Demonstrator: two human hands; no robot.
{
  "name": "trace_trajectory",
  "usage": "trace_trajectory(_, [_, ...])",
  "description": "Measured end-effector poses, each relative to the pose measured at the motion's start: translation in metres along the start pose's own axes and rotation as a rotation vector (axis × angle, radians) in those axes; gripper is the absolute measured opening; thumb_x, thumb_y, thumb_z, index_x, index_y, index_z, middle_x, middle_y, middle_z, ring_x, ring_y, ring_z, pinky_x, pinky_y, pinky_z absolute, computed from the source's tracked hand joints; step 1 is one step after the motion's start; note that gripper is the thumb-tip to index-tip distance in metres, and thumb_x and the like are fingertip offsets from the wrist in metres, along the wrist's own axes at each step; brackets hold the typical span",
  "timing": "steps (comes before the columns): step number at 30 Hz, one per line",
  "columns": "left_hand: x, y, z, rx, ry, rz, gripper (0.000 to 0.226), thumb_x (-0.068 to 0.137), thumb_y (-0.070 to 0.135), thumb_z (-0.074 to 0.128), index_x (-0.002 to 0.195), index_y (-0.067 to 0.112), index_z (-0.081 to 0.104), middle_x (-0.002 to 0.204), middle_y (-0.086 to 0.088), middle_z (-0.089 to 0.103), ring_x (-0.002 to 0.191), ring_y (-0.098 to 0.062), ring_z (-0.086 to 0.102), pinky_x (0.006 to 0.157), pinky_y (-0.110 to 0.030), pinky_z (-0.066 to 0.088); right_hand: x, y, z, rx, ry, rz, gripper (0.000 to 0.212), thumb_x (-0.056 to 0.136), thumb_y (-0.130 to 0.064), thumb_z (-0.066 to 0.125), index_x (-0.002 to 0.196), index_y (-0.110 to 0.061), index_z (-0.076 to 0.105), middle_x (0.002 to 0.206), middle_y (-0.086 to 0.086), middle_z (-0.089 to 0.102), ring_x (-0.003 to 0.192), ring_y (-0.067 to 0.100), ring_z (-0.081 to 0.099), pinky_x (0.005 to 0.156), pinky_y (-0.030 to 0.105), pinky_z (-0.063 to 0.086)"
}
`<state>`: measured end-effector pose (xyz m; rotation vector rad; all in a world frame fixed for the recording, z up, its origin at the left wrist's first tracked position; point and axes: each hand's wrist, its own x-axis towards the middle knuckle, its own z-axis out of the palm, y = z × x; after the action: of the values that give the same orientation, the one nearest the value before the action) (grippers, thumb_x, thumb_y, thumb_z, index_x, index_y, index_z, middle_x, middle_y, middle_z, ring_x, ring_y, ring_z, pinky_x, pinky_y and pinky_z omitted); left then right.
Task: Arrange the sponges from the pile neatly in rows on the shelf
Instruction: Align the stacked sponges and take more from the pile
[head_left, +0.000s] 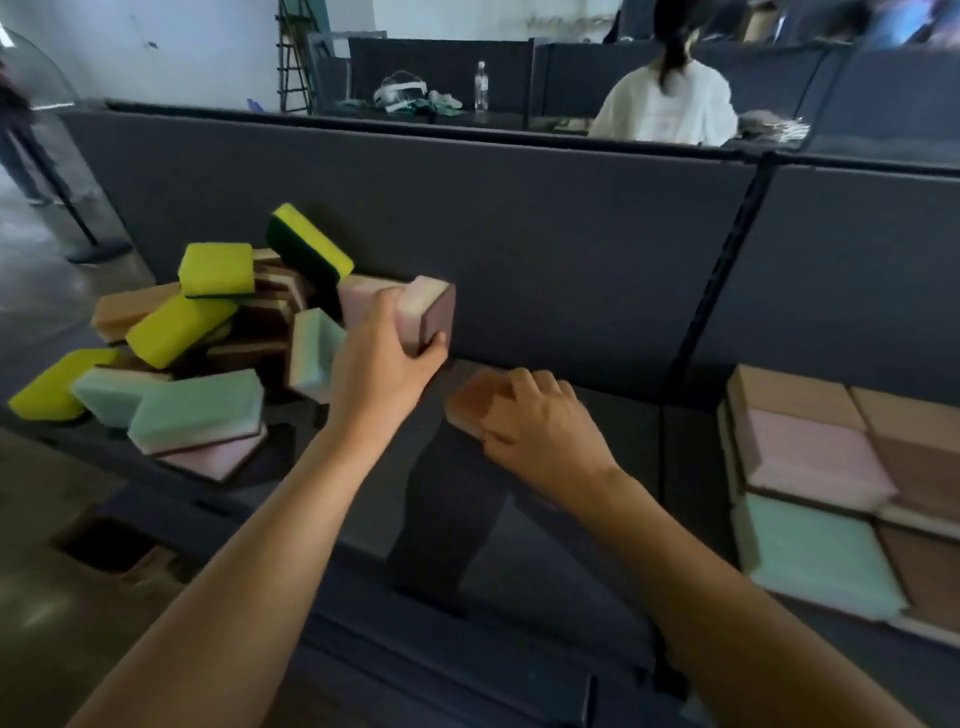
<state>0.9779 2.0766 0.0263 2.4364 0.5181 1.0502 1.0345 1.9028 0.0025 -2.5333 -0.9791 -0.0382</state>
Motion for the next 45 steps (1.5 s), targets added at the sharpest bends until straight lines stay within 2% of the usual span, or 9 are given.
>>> trace_trajectory(5, [-0.060,0.056,-0.016,0.035,-0.107,0.171,0.054,0.081,0.032,0.072,0.127,0.016,0.050,0.112,0.000,0.064,0.097,-0.019,0.063,0.070,-0.039,0.055,-0.095,0.044,-0.037,0.013,0.206,-0.013,0.054,0.081,-0.037,0.071,0.127,-0.018,0.050,0.123,0.002,0.053,0.108,0.027,0.052,0.084,0.039,0.048])
trace_trajectory(12, [-0.140,0.127,0.009,0.054,-0.303,0.268,0.059,0.076,0.028,0.073,0.129,0.013,0.054,0.118,-0.001,0.064,0.095,-0.021,0.065,0.062,-0.024,0.041,-0.197,0.103,-0.071,0.000,0.306,0.142,0.056,0.076,-0.032,0.078,0.123,-0.017,0.052,0.118,0.001,0.055,0.102,0.023,0.051,0.075,0.032,0.043])
trace_trajectory(16, [-0.171,0.153,0.029,0.055,-0.403,0.322,0.060,0.075,0.030,0.072,0.129,0.011,0.054,0.121,-0.003,0.063,0.097,-0.021,0.066,0.066,-0.025,0.047,-0.231,0.128,-0.086,0.008,0.312,0.205,0.058,0.074,-0.031,0.080,0.123,-0.019,0.050,0.118,-0.004,0.051,0.103,0.018,0.047,0.078,0.028,0.037])
trace_trajectory(18, [-0.181,0.163,0.039,0.070,-0.442,0.346,0.064,0.074,0.028,0.074,0.132,0.012,0.052,0.126,-0.004,0.061,0.104,-0.021,0.064,0.074,-0.031,0.053,-0.242,0.138,-0.091,0.015,0.306,0.214,0.059,0.076,-0.033,0.079,0.125,-0.019,0.050,0.120,-0.005,0.051,0.105,0.016,0.047,0.079,0.028,0.037])
trace_trajectory(20, [-0.189,0.172,0.045,0.096,-0.462,0.359,0.069,0.072,0.026,0.078,0.135,0.014,0.051,0.131,-0.003,0.058,0.111,-0.022,0.061,0.083,-0.035,0.053,-0.250,0.147,-0.094,0.011,0.306,0.220,0.061,0.077,-0.036,0.080,0.127,-0.020,0.049,0.120,-0.003,0.052,0.105,0.017,0.048,0.080,0.029,0.039])
trace_trajectory(26, [-0.206,0.191,0.055,0.134,-0.477,0.373,0.069,0.077,0.033,0.073,0.138,0.011,0.049,0.139,-0.006,0.053,0.126,-0.026,0.052,0.097,-0.038,0.045,-0.263,0.168,-0.102,0.030,0.314,0.198,0.060,0.077,-0.039,0.075,0.127,-0.020,0.048,0.123,-0.003,0.053,0.107,0.018,0.048,0.082,0.030,0.040])
trace_trajectory(31, [-0.214,0.199,0.055,0.140,-0.455,0.334,0.066,0.080,0.034,0.069,0.138,0.011,0.048,0.141,-0.004,0.051,0.129,-0.023,0.049,0.099,-0.037,0.044,-0.273,0.183,-0.105,0.054,0.296,0.177,0.061,0.078,-0.036,0.078,0.128,-0.021,0.047,0.125,-0.002,0.052,0.109,0.021,0.050,0.083,0.030,0.041])
trace_trajectory(36, [-0.216,0.211,0.049,0.147,-0.363,0.304,0.064,0.080,0.025,0.073,0.137,0.008,0.051,0.138,-0.008,0.055,0.127,-0.024,0.052,0.098,-0.039,0.047,-0.284,0.197,-0.110,0.078,0.294,0.156,0.060,0.078,-0.034,0.079,0.129,-0.020,0.048,0.126,-0.002,0.052,0.109,0.021,0.051,0.082,0.029,0.041])
trace_trajectory(45, [-0.227,0.287,0.073,0.176,-0.318,0.412,0.069,0.074,0.021,0.076,0.137,0.006,0.051,0.138,-0.010,0.053,0.127,-0.028,0.051,0.101,-0.043,0.045,-0.306,0.242,-0.142,0.056,0.342,0.139,0.064,0.076,-0.039,0.077,0.129,-0.016,0.049,0.127,0.003,0.054,0.110,0.025,0.053,0.083,0.032,0.041])
